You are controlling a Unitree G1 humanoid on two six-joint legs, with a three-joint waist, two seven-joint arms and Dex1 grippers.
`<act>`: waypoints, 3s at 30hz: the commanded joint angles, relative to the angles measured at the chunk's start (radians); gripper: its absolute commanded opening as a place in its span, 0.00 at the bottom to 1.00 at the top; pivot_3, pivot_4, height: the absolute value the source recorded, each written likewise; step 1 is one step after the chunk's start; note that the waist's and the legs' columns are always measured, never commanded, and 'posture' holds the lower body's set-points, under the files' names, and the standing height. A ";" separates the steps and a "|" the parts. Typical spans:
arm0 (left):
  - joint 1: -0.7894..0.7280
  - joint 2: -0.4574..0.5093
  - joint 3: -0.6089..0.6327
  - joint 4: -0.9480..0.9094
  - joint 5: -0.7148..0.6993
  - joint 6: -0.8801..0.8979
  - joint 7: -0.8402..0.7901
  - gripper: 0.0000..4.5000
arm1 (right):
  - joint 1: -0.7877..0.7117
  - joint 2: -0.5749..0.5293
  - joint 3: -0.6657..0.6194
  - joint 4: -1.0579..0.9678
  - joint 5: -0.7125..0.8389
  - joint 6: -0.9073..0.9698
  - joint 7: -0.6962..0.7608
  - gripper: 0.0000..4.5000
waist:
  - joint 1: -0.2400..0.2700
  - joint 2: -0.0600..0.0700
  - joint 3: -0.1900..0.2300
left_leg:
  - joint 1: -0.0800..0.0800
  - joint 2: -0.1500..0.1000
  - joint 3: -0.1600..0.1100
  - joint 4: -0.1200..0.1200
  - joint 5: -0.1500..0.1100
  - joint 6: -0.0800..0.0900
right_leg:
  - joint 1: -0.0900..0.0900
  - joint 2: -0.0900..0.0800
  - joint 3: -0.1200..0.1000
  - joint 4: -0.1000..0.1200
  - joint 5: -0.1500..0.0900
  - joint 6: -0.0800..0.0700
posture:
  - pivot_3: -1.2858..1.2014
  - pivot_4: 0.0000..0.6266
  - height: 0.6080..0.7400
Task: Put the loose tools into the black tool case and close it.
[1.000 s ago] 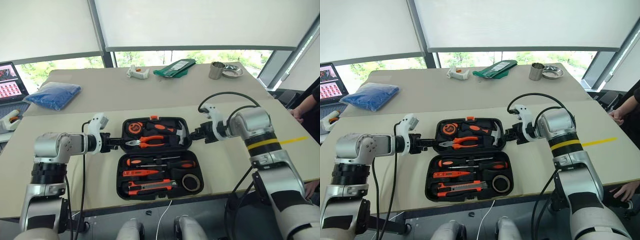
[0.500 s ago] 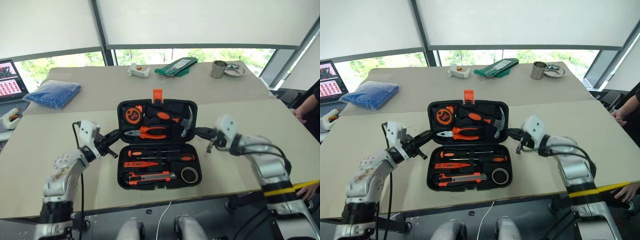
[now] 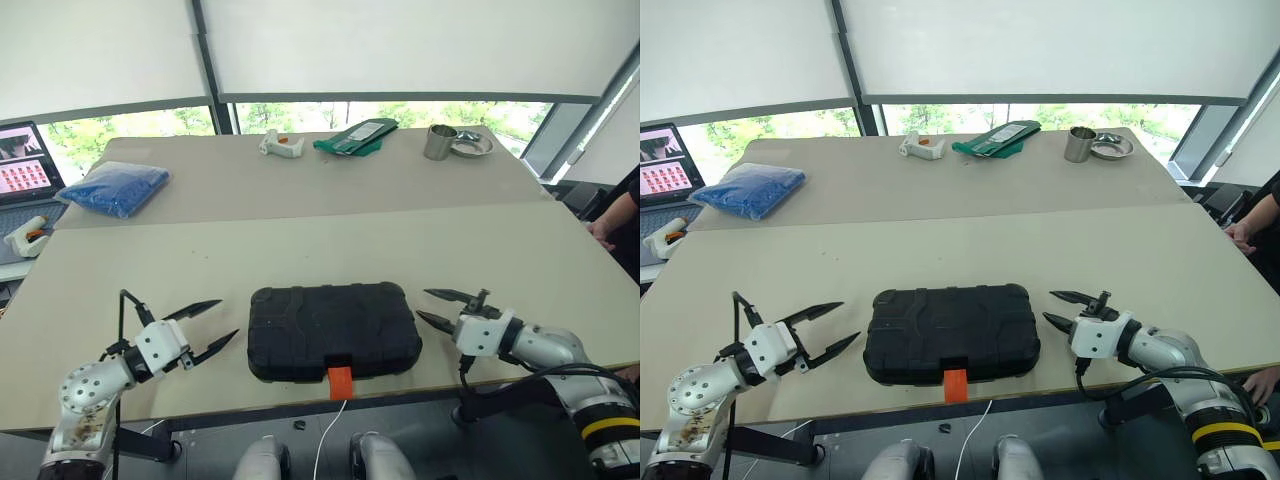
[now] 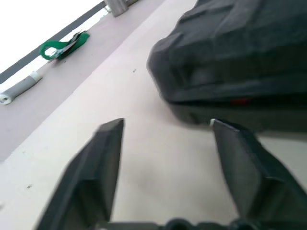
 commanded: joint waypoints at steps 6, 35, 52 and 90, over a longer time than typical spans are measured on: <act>-0.124 0.074 0.024 0.079 -0.074 0.242 0.010 0.66 | 0.304 -0.147 -0.107 -0.376 0.599 0.441 0.357 0.50 | 0.000 -0.001 0.000 | 0.003 0.002 0.000 -0.001 0.000 0.000 | 0.002 0.001 0.003 0.000 0.000 0.000 | 0.52 0.24 1.00; -0.437 0.000 -0.199 0.170 -0.032 0.596 -0.148 0.03 | -0.074 0.155 0.131 -0.436 0.389 0.911 0.300 0.00 | -0.015 -0.012 -0.003 | 0.000 0.001 0.004 0.002 0.000 0.001 | -0.002 0.002 0.005 -0.001 0.004 0.002 | 0.52 0.24 1.00; -0.585 0.013 -0.233 -0.153 -0.244 0.977 -0.204 0.03 | -0.016 0.168 -0.040 -0.397 0.575 0.767 0.490 0.00 | 0.002 -0.012 -0.003 | -0.001 -0.002 0.004 0.001 0.000 0.002 | 0.000 0.002 0.005 -0.003 0.007 0.009 | 0.52 0.24 1.00; -0.507 -0.091 -0.525 -0.084 0.065 0.939 -0.103 0.03 | -0.042 0.318 0.160 -0.383 0.406 0.911 0.381 0.00 | -0.015 -0.002 -0.023 | 0.018 0.000 0.002 -0.004 -0.002 0.002 | 0.016 0.002 0.008 -0.004 0.000 0.003 | 0.52 0.24 1.00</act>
